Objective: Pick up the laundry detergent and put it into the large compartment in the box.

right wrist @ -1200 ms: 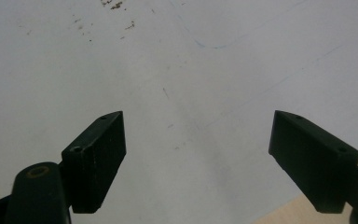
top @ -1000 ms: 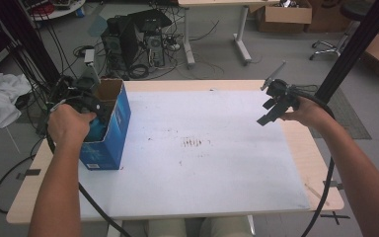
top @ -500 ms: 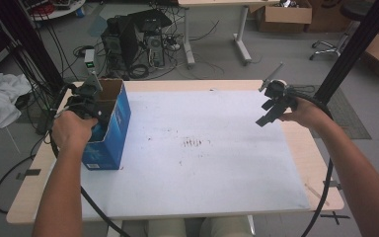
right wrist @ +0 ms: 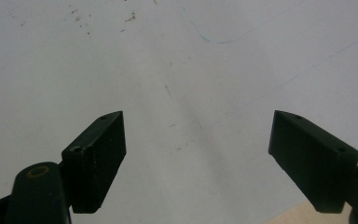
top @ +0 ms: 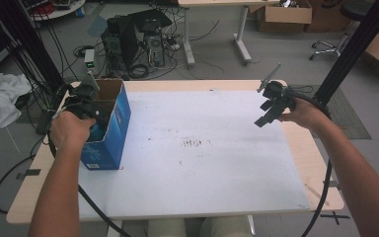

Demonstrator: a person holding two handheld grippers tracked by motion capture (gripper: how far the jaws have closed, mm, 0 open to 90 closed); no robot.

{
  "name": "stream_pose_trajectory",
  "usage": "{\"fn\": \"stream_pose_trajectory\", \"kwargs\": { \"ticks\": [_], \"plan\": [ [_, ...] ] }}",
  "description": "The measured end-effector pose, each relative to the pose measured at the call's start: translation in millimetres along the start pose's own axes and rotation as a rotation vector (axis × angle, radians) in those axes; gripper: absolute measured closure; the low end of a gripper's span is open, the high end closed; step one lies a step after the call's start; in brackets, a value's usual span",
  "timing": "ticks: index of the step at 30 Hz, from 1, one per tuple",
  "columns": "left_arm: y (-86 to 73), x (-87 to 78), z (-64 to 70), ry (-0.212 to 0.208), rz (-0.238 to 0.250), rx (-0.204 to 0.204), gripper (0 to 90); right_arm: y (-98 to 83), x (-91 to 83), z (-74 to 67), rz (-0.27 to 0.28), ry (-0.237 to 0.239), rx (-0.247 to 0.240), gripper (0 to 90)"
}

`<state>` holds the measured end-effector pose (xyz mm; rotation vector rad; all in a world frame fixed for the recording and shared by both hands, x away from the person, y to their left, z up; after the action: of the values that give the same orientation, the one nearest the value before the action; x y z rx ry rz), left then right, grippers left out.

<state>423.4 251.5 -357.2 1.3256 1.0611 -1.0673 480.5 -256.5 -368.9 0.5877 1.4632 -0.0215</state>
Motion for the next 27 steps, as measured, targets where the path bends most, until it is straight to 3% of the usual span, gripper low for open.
{"fn": "stream_pose_trajectory", "kwargs": {
  "ticks": [10, 27],
  "plan": [
    [-1.7, -3.8, -0.1, -0.028, 0.015, -0.02, 34.5, -0.2, -1.6, -0.6, 0.006, -0.003, -0.007, 18.8],
    [-1.4, -25.8, -1.1, -0.032, 0.061, -0.005, 30.6, 0.7, -5.1, -3.4, 0.013, -0.01, -0.004, 18.6]
  ]
}}
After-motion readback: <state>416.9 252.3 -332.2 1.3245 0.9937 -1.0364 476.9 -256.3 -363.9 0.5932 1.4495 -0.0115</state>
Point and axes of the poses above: each handheld gripper's, and its own axes: x roughly forward along the jaws, y roughly out of its top, z roughly to its right, the point moved 8 cm from there along x, roughly forward along the jaws, and after that the axes turned 4 degrees about -x, right-handed, at the moved point
